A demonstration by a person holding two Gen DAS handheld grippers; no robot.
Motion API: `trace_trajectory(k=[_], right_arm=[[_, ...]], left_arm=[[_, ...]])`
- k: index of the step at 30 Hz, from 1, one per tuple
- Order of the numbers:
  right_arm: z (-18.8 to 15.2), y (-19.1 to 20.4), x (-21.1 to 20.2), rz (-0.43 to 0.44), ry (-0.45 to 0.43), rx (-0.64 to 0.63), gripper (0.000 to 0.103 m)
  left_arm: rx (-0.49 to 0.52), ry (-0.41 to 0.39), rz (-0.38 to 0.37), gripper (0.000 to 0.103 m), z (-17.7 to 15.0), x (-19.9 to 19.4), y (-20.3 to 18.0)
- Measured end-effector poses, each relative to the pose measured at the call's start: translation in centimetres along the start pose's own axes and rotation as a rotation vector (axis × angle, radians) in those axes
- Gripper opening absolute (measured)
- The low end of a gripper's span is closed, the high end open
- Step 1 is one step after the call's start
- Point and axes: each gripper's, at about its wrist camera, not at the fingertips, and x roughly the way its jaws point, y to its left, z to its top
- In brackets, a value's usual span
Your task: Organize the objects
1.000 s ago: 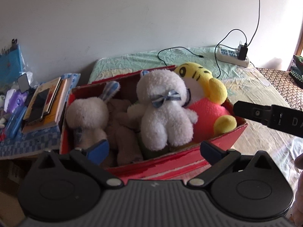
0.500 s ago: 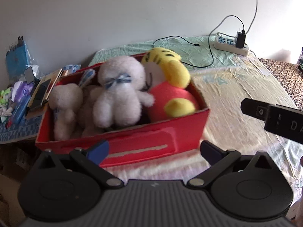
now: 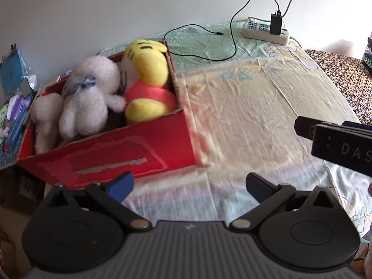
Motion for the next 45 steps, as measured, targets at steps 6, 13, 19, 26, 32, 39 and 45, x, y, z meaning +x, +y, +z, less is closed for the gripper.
trace_trajectory(k=[6, 13, 19, 26, 32, 39, 45], right_arm=[[0.0, -0.8, 0.1, -0.03, 0.024, 0.002, 0.084], [-0.1, -0.2, 0.4, -0.051, 0.062, -0.023, 0.086], [0.3, 0.8, 0.6, -0.03, 0.08, -0.02, 0.087], [1.1, 4.4, -0.2, -0.021, 0.059, -0.085, 0.086], [2.4, 8.3, -0.8, -0.015, 0.034, -0.111, 0.086], [3.8, 13.2, -0.4, 0.01, 0.022, -0.122, 0.086], [4.8, 17.0, 0.5, 0.032, 0.019, -0.133, 0.086]], left_arm=[[0.002, 0.022, 0.01, 0.102, -0.1, -0.1, -1.4], [-0.021, 0.068, 0.021, 0.103, -0.3, 0.4, -1.4], [-0.037, 0.088, 0.031, 0.103, -0.6, 0.4, -0.6], [-0.066, 0.051, 0.04, 0.103, -0.7, -0.5, 1.9], [-0.08, -0.002, 0.042, 0.103, 0.6, -1.7, 5.6], [-0.082, -0.036, 0.059, 0.103, 1.5, -2.2, 10.3], [-0.091, -0.057, 0.092, 0.103, 2.3, -2.1, 14.3]])
